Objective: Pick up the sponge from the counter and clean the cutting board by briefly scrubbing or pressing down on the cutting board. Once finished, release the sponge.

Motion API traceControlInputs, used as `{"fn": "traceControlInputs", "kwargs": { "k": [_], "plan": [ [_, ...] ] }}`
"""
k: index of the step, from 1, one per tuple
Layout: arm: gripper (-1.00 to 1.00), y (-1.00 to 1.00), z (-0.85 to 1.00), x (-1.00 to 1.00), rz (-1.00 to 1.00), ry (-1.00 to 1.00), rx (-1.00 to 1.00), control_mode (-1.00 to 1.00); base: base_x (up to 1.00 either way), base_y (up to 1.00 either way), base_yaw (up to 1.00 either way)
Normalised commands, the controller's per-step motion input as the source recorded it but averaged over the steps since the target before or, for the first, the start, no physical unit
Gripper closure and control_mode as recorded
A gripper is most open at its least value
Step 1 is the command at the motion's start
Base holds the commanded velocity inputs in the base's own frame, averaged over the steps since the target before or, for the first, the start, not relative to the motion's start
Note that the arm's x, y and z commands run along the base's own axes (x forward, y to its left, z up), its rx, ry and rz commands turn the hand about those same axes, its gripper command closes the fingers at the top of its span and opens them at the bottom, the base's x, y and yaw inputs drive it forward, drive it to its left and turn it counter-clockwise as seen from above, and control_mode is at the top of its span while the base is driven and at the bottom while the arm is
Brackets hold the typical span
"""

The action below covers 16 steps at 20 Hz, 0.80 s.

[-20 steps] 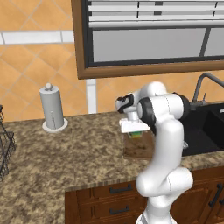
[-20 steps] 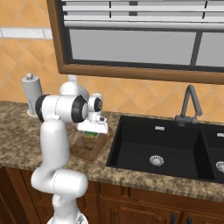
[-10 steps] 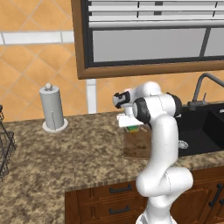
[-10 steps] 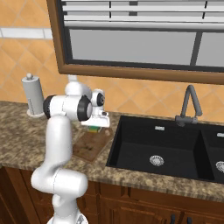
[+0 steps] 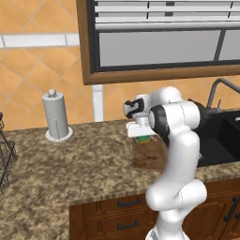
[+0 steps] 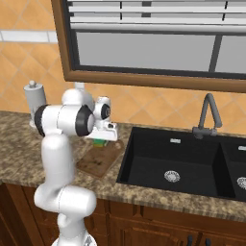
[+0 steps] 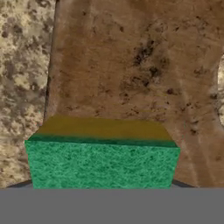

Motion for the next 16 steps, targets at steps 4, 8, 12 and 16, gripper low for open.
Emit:
{"fn": "traceControlInputs", "kwargs": {
  "k": [4,8,12,16],
  "plan": [
    [1.0,0.49,0.68,-0.56,0.0,-0.18,-0.02,-1.0,0.0,0.0,0.0],
    [1.0,0.82,0.78,-0.27,0.0,-0.01,-0.09,-1.0,0.0,0.0,0.0],
    [1.0,0.89,0.1,-0.05,0.0,0.02,-0.06,-1.0,0.0,0.0,0.0],
    [1.0,0.84,-0.18,0.0,0.0,0.0,-0.03,-1.0,0.0,0.0,0.0]
  ]
}}
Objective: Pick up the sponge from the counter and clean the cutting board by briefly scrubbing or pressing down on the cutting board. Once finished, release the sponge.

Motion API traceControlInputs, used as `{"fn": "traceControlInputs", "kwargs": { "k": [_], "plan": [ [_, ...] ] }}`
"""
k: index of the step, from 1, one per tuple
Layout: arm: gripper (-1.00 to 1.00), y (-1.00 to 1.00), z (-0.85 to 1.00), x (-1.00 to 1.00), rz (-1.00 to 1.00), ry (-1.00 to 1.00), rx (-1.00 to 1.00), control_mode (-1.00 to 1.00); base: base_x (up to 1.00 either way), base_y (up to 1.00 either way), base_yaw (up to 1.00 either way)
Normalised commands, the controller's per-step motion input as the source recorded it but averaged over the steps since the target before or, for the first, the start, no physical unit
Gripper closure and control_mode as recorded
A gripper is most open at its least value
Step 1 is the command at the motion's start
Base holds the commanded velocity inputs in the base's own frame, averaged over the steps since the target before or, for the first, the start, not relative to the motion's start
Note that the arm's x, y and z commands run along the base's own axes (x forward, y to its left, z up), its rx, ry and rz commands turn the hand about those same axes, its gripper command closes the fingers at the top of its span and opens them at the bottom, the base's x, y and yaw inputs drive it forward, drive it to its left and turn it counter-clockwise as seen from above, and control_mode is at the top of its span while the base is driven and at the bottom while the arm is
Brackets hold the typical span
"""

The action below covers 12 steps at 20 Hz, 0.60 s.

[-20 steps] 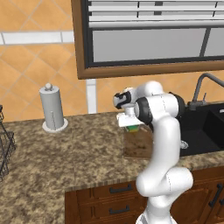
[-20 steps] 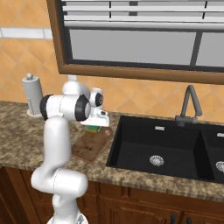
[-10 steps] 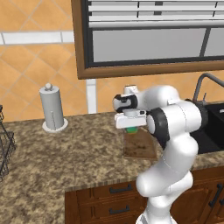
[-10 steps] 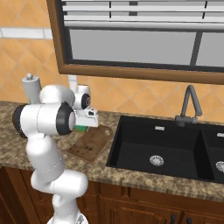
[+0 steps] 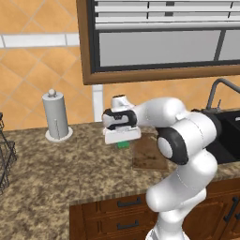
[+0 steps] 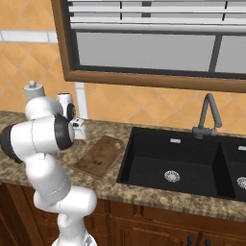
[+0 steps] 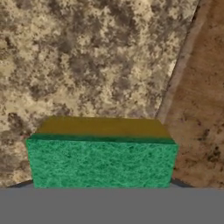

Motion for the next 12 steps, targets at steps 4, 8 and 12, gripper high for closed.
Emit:
{"fn": "traceControlInputs", "kwargs": {
  "k": [4,8,12],
  "plan": [
    [1.0,0.63,-0.4,0.02,0.0,0.01,0.0,-1.0,0.0,0.0,0.0],
    [1.0,0.31,-0.76,0.07,0.0,0.02,0.0,-1.0,0.0,0.0,0.0],
    [1.0,0.02,-0.82,0.03,0.0,0.03,-0.03,-1.0,0.0,0.0,0.0]
  ]
}}
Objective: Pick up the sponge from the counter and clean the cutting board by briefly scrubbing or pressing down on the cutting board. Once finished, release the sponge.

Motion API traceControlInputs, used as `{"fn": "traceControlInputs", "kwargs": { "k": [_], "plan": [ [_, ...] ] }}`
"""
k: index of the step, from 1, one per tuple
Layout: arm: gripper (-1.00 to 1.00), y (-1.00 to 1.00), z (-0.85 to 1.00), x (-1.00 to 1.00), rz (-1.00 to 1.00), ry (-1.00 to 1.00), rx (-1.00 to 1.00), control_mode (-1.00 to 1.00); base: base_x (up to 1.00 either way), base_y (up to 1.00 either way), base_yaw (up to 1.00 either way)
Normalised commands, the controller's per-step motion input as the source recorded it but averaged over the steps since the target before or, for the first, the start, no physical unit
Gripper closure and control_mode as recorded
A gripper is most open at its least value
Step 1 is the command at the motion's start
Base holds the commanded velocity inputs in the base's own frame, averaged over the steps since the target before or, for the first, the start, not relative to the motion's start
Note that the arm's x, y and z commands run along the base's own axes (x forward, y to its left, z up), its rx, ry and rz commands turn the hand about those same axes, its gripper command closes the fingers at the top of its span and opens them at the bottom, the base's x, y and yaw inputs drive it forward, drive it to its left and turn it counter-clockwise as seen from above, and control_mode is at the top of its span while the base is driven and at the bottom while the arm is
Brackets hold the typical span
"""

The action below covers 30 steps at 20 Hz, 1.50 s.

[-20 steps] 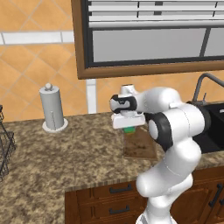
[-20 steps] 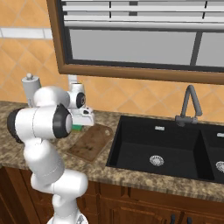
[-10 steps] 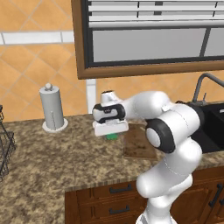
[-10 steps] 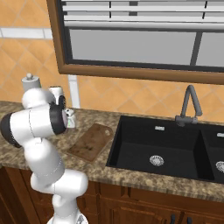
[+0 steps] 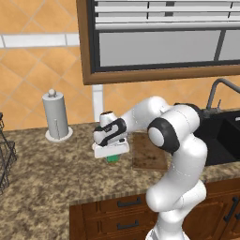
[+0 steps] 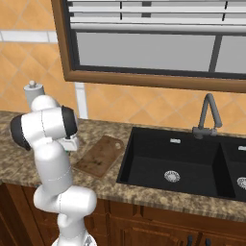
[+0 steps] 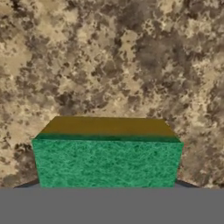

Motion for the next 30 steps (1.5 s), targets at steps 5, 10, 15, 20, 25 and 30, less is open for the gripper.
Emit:
{"fn": "traceControlInputs", "kwargs": {
  "k": [5,10,15,20,25,30],
  "plan": [
    [-1.0,0.06,-0.81,0.03,0.0,0.0,-0.01,-1.0,0.0,0.0,0.0],
    [-1.0,0.0,-0.27,0.0,0.0,0.0,0.0,-1.0,0.0,0.0,0.0],
    [-1.0,-0.01,0.02,-0.13,0.0,0.1,0.0,-1.0,0.0,0.0,0.0],
    [-1.0,-0.02,0.45,-0.44,0.0,0.02,0.0,-1.0,0.0,0.0,0.0],
    [-1.0,-0.41,0.83,-0.7,0.0,-0.04,0.05,-1.0,0.0,0.0,0.0],
    [-1.0,-0.92,0.66,-0.75,0.0,-0.03,0.06,-1.0,0.0,0.0,0.0]
  ]
}}
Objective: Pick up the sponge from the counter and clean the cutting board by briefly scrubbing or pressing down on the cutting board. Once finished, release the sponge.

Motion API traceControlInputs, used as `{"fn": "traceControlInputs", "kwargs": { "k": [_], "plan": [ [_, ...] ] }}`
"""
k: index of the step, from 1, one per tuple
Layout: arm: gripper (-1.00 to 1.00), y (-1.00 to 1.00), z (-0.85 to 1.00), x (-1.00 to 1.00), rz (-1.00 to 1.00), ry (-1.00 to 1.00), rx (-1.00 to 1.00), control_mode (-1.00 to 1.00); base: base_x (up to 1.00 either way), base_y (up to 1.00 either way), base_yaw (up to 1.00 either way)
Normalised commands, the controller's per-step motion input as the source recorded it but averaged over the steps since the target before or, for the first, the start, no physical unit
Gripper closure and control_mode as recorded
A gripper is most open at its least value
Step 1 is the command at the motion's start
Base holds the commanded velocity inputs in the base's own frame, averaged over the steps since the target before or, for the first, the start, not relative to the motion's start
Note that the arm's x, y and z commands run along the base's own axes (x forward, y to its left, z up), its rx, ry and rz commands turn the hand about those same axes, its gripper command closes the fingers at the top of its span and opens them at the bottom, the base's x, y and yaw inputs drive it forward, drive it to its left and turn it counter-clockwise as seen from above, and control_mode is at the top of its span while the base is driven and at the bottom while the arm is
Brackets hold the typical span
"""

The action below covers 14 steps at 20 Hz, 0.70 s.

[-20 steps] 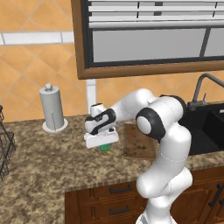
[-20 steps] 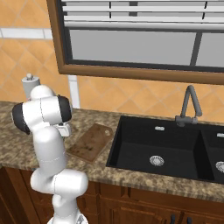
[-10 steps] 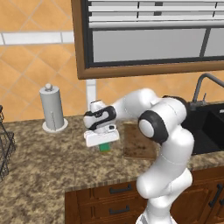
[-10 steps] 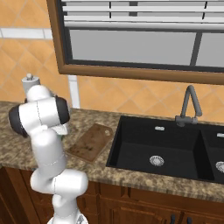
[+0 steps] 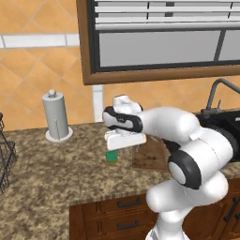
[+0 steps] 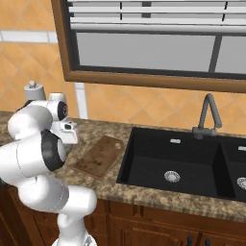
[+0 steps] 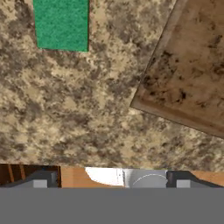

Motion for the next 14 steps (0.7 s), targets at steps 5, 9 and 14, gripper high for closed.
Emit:
{"fn": "traceControlInputs", "kwargs": {
  "k": [5,9,14],
  "plan": [
    [-1.0,-1.0,0.72,-0.64,0.0,-0.02,0.09,-1.0,0.0,0.0,0.0],
    [-1.0,-0.99,0.58,-0.73,0.0,-0.13,0.17,-1.0,0.0,0.0,0.0],
    [-1.0,-0.74,0.81,-0.6,0.03,-0.23,0.26,-1.0,0.0,0.0,0.0]
  ]
}}
